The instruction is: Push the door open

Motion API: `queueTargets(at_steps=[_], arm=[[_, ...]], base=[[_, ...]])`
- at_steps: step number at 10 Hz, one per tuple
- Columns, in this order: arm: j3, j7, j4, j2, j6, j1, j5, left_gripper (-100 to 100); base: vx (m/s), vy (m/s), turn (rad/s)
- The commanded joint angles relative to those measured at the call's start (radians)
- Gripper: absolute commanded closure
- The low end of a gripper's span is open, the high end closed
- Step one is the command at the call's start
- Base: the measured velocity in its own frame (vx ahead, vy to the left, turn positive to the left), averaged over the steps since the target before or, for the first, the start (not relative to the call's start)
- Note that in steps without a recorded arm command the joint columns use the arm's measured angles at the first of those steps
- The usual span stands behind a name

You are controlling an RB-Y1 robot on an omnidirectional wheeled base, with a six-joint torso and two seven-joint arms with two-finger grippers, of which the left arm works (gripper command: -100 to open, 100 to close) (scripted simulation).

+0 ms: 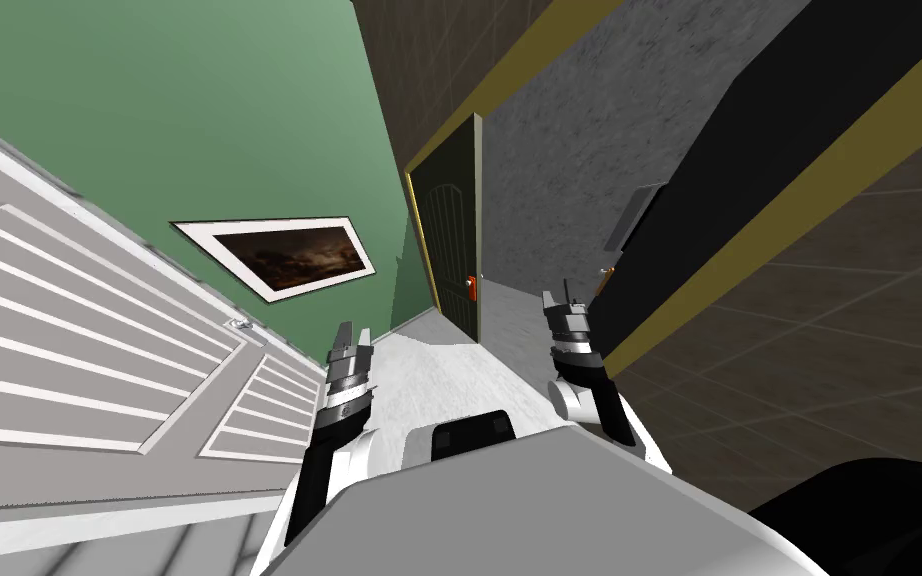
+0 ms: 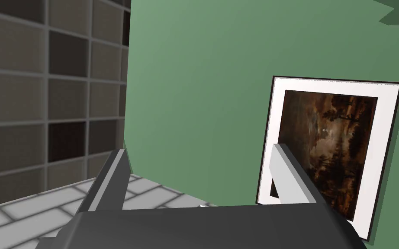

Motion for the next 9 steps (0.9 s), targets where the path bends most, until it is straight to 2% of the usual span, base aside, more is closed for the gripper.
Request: queueTargets(at_steps=[1, 4, 9], arm=[[-0.016, 0.006, 0.029, 0.011, 0.005, -0.016, 0.0, -100], [-0.051, 0.018, 0.09, 0.029, 0.014, -0.049, 0.0, -100], [-0.102, 0.036, 0.178, 0.05, 0.028, -0.097, 0.0, -100]], base=[[0.08, 0.009, -0.118], [0.177, 0.044, -0.147], [0.133, 0.044, -0.109]])
